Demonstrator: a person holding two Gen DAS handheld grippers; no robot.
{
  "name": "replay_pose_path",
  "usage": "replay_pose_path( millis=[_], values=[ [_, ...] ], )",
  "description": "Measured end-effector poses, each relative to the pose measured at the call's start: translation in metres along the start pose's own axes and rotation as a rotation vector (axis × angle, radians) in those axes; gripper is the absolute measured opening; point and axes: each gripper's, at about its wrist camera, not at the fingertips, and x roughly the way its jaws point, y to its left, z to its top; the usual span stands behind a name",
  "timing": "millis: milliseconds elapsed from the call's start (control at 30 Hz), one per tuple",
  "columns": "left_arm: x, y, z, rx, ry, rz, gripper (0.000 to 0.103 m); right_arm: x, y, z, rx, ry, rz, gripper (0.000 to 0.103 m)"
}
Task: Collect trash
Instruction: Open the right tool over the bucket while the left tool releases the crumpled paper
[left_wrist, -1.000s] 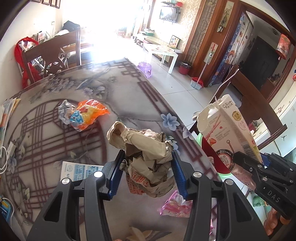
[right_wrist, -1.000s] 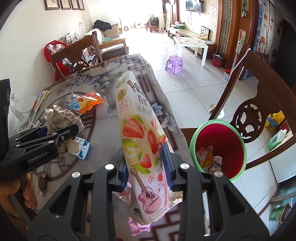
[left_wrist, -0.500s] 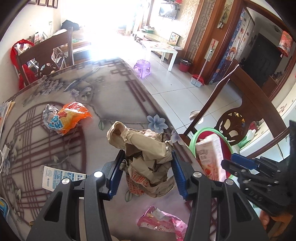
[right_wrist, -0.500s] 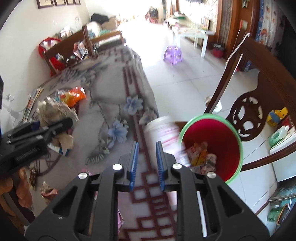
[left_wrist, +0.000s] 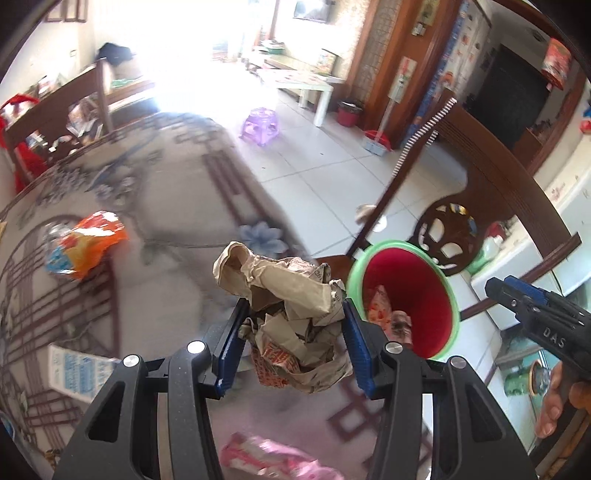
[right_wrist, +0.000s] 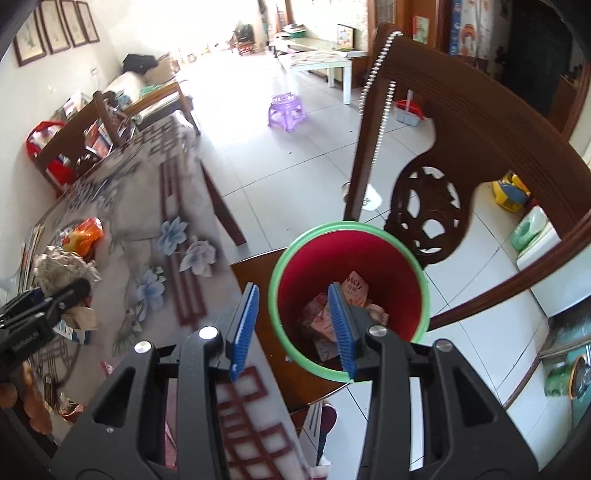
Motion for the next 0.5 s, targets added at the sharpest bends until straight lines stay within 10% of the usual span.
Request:
replay_pose_path(
  millis=[500],
  values=[
    [0.077, -0.143, 0.035, 0.259, 0.046, -0.172, 0.047, -0.021, -0.078, -0.017, 0.097, -0.031, -0.140, 0.058]
  ],
)
